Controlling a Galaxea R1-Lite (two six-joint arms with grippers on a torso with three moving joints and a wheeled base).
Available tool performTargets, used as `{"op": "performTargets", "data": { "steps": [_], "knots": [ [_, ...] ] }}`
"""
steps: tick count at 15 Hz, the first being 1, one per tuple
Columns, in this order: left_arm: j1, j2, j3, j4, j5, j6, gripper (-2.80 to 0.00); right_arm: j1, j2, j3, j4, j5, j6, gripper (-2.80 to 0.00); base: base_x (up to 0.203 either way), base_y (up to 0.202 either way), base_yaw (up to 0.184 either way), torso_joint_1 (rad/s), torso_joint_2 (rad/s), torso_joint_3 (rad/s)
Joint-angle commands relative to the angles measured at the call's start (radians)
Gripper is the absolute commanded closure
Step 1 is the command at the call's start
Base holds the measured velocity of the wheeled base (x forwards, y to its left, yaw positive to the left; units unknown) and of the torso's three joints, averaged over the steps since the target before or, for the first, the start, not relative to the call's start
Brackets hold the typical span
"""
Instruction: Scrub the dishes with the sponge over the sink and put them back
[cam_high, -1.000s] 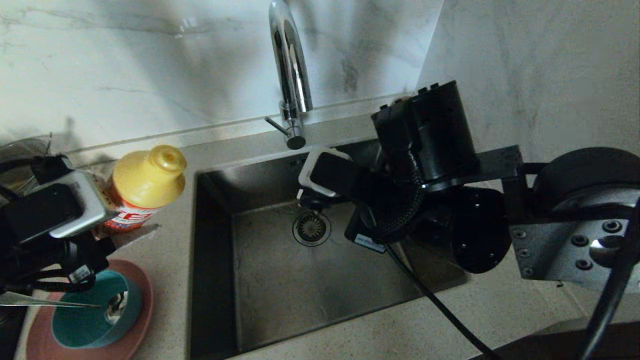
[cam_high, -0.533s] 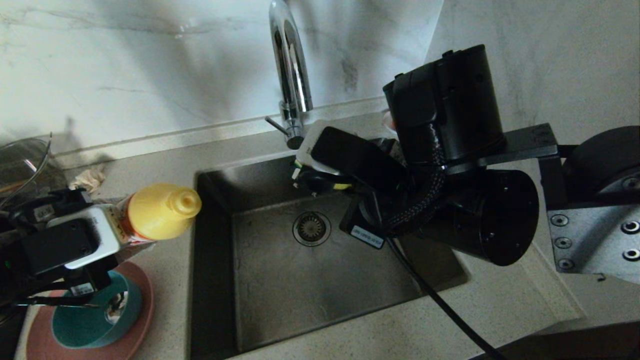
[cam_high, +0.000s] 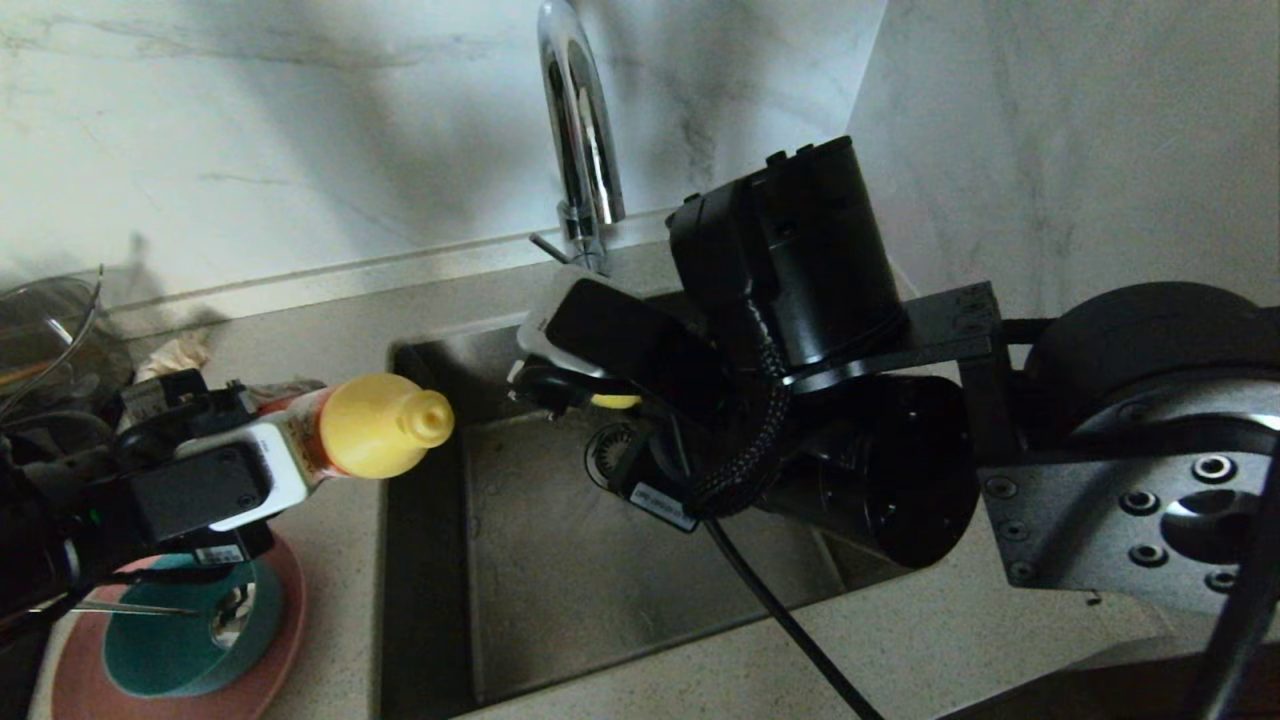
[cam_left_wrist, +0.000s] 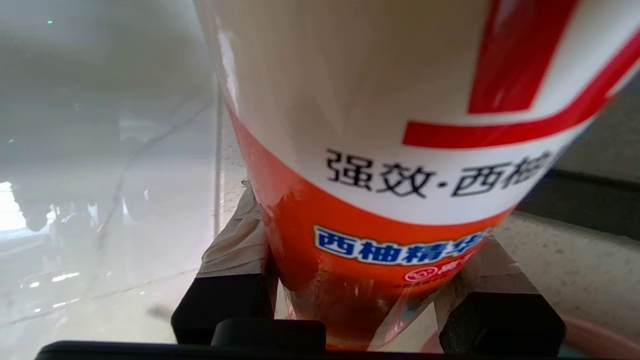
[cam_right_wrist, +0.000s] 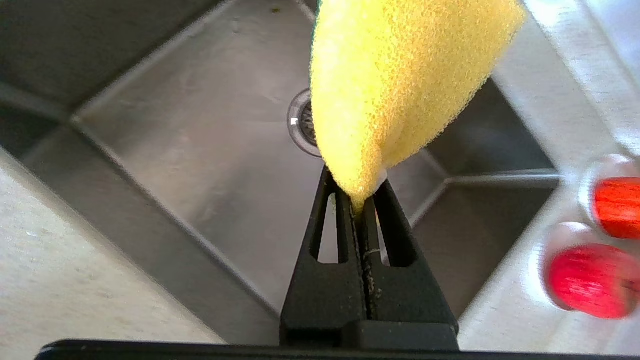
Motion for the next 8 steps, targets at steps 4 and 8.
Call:
{"op": "performTargets", "data": {
  "steps": [4,8],
  "knots": [
    [-0.013,0.112,0.058,-0.212,-0.002,0.031,0.00,0.004,0.026,-0.006,0.009,0.047,0.029,0.00,0.000,0.000,0.000,0.000,0.00,0.000],
    [-0.025,0.143,0.096,-0.308,-0.010,0.058,0.00,0.003,0.032,-0.004,0.023,0.101,0.073,0.00,0.000,0.000,0.000,0.000,0.00,0.000]
  ]
}}
